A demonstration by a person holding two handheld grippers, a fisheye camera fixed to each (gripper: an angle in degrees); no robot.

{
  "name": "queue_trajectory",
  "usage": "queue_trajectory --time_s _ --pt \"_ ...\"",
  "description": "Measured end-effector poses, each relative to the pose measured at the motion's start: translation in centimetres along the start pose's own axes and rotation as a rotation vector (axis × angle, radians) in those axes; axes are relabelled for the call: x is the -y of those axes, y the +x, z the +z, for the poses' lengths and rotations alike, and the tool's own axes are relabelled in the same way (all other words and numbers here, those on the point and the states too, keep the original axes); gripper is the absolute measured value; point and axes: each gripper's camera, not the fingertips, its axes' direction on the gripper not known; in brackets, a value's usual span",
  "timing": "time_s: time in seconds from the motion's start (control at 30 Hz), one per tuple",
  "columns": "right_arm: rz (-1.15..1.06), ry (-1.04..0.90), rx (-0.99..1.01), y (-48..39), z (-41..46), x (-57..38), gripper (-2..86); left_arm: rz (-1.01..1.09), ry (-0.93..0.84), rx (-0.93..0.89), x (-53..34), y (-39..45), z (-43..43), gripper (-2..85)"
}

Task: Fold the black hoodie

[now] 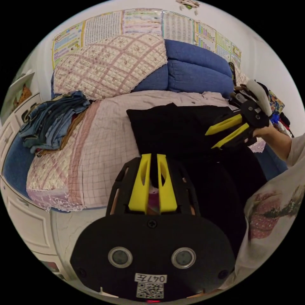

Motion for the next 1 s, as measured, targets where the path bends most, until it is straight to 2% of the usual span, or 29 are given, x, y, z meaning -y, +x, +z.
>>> queue_trajectory --time_s 0.1,0.17,0.27,0.4,0.47,0.5,0.6,0.7,0.8,0.87,0.93,1.0 --pt "0.08 0.12 0.111 2.8 -1.8 -2.2 5.0 0.003 0.105 0.006 0.3 -1.5 -1.5 -0.3" --pt "0.191 0.207 0.107 6.6 -2.0 -3.6 3.4 0.013 0.134 -0.077 1.1 -2.5 -0.9 -0.6" --pt "0.259 0.211 0.096 10.1 0.7 -3.9 1.5 0.059 0.094 -0.046 2.4 -3.2 2.4 0.2" --pt "0.314 0.16 0.163 11.8 6.4 -4.7 1.2 0.019 0.054 -0.021 3.6 -6.2 5.7 1.0" --pt "0.377 -0.009 0.114 12.0 11.7 -6.7 1.2 -0.025 -0.015 -0.016 3.5 -8.8 8.2 1.6" --pt "0.378 -0.017 0.132 11.9 12.4 -7.5 1.1 -0.031 -0.035 -0.013 3.4 -9.4 8.8 1.9" --pt "0.468 0.148 0.185 11.1 10.2 -13.3 1.5 -0.045 -0.034 -0.01 2.0 -11.4 9.3 2.4" --pt "0.566 0.407 0.163 7.9 4.6 -23.7 2.3 -0.054 0.034 -0.023 0.7 -12.4 7.4 2.4" --pt "0.786 0.618 0.035 2.6 0.6 -38.3 3.3 -0.032 0.05 -0.082 0.0 -12.2 6.3 2.3" --pt "1.113 0.763 -0.079 -2.8 0.1 -51.7 4.4 0.011 0.034 -0.109 -0.4 -11.2 6.4 2.2" --pt "1.385 0.866 -0.159 -7.7 1.1 -60.9 5.2 0.041 0.026 -0.119 -0.5 -10.4 6.7 2.2" --pt "1.57 0.855 -0.235 -12.4 2.6 -67.5 5.9 0.056 0.016 -0.141 -0.4 -9.9 7.1 2.1"
